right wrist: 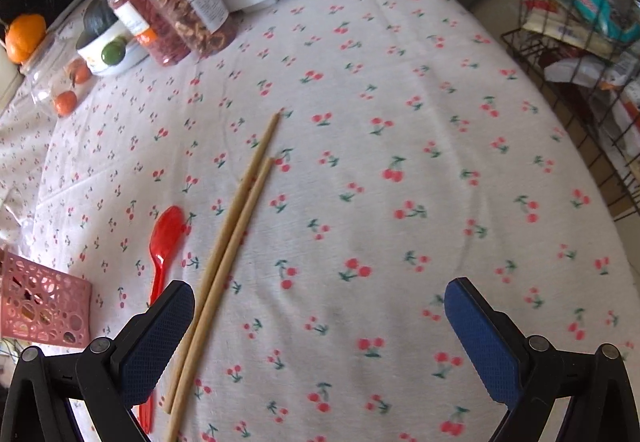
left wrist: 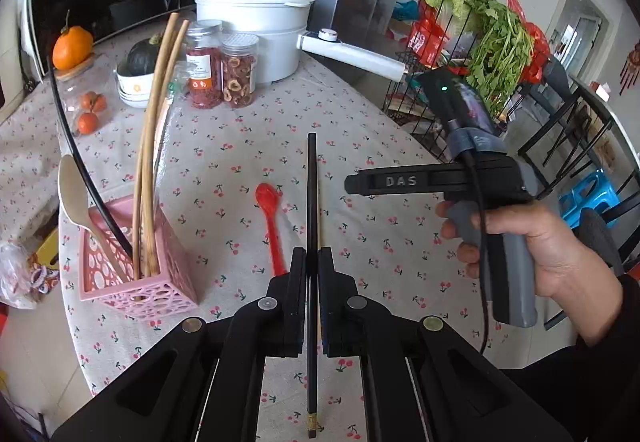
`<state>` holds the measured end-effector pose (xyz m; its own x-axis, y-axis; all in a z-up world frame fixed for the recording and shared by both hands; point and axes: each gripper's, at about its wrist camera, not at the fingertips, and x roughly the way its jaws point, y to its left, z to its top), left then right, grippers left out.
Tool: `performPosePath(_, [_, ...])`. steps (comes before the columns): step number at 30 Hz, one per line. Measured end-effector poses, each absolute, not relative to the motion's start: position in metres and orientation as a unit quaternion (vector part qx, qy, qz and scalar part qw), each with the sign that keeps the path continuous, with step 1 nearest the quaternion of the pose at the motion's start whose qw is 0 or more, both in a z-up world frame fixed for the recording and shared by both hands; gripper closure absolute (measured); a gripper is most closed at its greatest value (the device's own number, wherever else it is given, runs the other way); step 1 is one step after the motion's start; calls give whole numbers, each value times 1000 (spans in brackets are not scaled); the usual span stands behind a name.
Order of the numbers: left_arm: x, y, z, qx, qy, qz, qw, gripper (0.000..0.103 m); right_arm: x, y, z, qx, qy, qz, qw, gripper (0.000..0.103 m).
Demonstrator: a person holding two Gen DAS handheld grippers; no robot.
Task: Organize utensils
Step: 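Lift the black chopstick with the left tool while the right tool grasps a wooden chopstick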
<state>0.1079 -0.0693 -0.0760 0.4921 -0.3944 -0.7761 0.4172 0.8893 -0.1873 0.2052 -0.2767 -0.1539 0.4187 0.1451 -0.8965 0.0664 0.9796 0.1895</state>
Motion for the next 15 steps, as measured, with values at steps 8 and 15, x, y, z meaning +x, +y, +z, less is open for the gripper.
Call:
performPosePath(8, [105,-38,-73,-5,446,-232,865,98,226,-249,-175,88,561,23,823,41])
performPosePath(15, [106,-31,-74,-9,448,-229,864,98,233,-242,-184,86,564,7,821,55])
